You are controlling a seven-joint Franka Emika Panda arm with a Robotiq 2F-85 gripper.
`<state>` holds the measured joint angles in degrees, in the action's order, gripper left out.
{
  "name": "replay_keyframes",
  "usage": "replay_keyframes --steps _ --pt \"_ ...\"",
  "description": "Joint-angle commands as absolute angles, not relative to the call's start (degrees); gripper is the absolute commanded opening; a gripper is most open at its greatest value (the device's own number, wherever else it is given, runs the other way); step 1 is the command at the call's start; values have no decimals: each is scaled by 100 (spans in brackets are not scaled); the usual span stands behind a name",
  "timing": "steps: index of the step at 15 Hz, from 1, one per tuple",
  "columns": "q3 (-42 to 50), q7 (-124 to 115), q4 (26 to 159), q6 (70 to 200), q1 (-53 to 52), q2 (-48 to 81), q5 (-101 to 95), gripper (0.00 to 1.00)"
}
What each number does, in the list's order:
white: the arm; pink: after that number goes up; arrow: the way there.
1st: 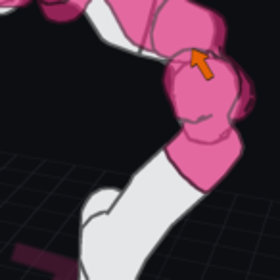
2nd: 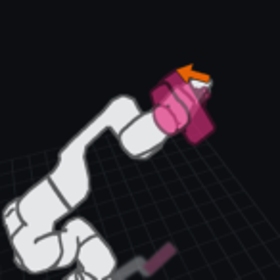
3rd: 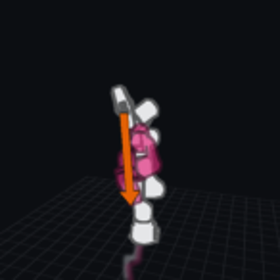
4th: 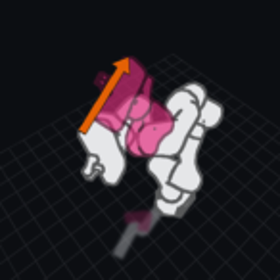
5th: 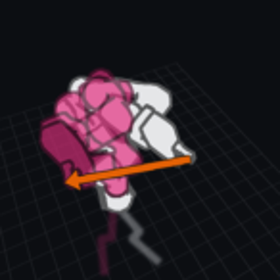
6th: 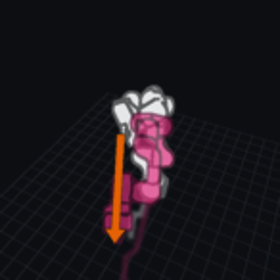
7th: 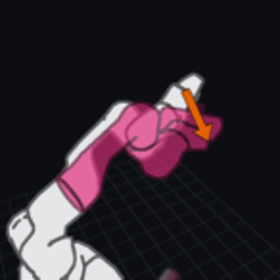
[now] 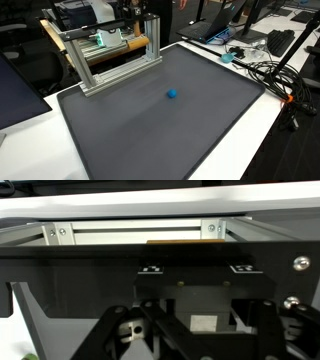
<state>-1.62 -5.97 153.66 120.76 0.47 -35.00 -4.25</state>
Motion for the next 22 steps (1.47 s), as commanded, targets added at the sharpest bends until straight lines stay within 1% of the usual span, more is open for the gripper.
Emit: replay_keyframes --steps 1,2,3,4,5,6,10,11,17,22 --pt "-129 -537 15530 11911 42 -3659 -314 89" --pt "-125 -534 15544 11907 36 -3676 -301 90" --pt "-117 -521 15554 11919 24 -3689 -285 87" --pt "-113 -521 15554 11925 22 -3692 -276 73" --pt "-116 -527 15550 11918 25 -3695 -279 62" --pt "-114 -526 15541 11915 25 -3700 -278 57" --pt "-131 -551 15516 11863 36 -3746 -287 28" --pt "-131 -552 15509 11858 37 -3755 -283 22" --pt "-139 -644 15447 12097 69 -3681 -271 22" --pt "-151 -732 15087 12335 119 -3434 -306 22"
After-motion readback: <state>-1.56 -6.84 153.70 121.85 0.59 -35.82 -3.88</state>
